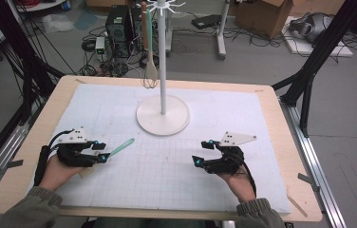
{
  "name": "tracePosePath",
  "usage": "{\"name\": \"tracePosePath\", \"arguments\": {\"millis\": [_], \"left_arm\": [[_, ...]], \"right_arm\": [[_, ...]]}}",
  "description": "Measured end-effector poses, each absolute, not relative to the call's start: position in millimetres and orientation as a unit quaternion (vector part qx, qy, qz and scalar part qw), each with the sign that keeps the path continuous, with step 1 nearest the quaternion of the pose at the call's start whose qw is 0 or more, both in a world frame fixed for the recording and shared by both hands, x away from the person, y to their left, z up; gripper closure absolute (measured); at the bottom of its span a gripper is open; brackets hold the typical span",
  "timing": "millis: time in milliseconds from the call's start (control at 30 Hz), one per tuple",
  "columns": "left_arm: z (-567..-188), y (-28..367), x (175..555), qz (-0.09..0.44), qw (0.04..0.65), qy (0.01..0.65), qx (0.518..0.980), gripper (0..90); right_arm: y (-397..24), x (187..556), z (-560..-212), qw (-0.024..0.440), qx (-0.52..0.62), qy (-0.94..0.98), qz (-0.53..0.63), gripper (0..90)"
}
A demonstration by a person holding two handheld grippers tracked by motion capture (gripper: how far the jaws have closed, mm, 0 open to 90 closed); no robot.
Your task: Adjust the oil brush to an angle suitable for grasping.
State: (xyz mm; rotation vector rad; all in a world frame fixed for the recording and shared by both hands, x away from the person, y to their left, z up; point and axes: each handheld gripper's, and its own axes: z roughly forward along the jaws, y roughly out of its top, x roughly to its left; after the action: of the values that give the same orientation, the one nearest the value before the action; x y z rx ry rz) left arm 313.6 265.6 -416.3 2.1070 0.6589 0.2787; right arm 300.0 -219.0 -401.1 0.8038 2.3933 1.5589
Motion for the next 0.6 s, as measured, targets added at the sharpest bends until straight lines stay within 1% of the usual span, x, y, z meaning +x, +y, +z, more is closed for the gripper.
{"name": "tracePosePath", "arguments": {"millis": [267, 367, 600], "left_arm": [[-416, 274, 303, 0.123, 0.452, 0.277, 0.839, 36.2], [-412, 273, 299, 0.132, 0.456, 0.275, 0.836, 32.6], [-410, 273, 298, 0.139, 0.458, 0.274, 0.834, 31.7]], "right_arm": [[-221, 298, -402, 0.092, 0.271, 0.804, 0.521, 30.8], [-221, 298, -403, 0.091, 0.270, 0.807, 0.518, 30.9], [-220, 299, -404, 0.092, 0.270, 0.809, 0.514, 30.8]]}}
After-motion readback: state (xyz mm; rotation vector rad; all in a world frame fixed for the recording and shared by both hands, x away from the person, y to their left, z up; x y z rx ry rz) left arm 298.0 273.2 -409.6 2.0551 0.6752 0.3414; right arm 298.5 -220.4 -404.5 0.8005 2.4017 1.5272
